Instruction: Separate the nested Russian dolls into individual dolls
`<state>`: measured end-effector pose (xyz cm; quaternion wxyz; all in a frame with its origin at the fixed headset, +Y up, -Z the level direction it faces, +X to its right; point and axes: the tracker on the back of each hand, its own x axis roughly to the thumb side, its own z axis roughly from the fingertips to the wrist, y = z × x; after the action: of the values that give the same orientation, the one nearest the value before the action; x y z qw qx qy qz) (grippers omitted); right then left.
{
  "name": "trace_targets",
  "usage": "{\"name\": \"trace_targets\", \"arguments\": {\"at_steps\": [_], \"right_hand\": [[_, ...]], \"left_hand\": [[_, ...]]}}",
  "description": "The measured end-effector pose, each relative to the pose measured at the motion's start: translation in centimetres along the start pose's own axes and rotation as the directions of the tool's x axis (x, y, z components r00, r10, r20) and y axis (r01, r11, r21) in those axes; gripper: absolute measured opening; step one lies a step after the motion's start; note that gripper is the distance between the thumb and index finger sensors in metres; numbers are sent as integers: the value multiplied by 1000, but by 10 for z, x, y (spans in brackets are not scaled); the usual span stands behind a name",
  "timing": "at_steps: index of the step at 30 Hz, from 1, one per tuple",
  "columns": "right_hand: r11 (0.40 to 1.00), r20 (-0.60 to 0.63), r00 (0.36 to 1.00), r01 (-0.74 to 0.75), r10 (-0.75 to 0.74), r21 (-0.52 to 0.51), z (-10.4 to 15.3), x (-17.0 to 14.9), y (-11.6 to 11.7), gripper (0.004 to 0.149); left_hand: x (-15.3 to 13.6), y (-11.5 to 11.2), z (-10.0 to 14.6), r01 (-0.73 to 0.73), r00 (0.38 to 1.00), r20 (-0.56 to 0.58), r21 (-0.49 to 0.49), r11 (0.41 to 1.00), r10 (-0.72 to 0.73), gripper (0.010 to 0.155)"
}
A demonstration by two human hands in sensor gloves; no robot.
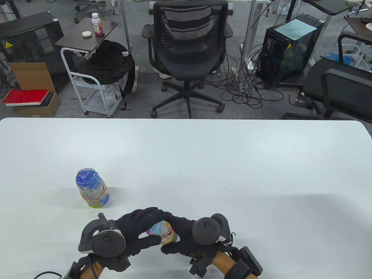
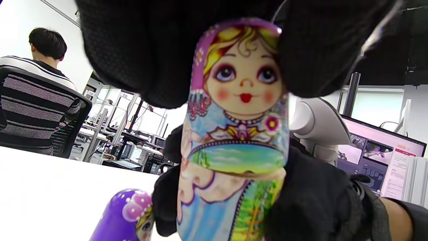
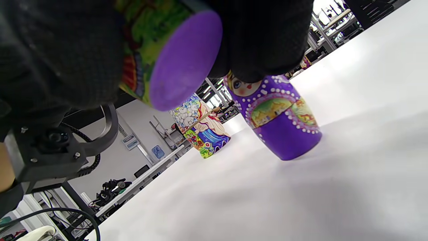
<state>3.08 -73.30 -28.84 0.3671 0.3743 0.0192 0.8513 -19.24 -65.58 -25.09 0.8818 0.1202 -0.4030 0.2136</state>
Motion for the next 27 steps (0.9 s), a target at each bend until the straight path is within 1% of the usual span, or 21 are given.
{"name": "trace_targets", "arguments": {"at_steps": [5, 9, 14, 18, 23, 25, 26, 27], "right_hand": [[999, -38, 999, 34, -35, -22, 0, -9, -4, 97], [993, -76, 991, 110, -113, -44, -1, -16, -6, 100], [989, -75, 988, 133, -137, -58, 1, -21, -10, 101], [987, -78, 986, 142, -148, -80, 1, -20, -10, 101], [979, -85, 980, 172, -182, -110, 1, -21, -14, 100], [981, -86, 980, 169, -178, -100, 1, -20, -13, 100], [984, -84, 982, 163, -170, -75, -1, -20, -12, 99], [984, -86, 980, 180, -181, -19, -3, -19, -11, 99]], "left_hand": [[-2, -9, -7, -19, 1000, -15, -27, 999, 19, 68], [-7, -13, -13, -43, 999, -29, -41, 998, 42, 68], [-12, -14, -20, -118, 992, -46, -82, 990, 115, 66], [-15, -16, -20, -126, 991, -46, -78, 989, 122, 67], [-21, -21, -18, -165, 985, -50, -47, 985, 162, 70], [-21, -24, -17, -162, 986, -51, -36, 986, 160, 71], [-21, -25, -17, -150, 988, -45, -30, 988, 149, 72], [-22, -25, -16, -148, 988, -44, -7, 989, 148, 71]]}}
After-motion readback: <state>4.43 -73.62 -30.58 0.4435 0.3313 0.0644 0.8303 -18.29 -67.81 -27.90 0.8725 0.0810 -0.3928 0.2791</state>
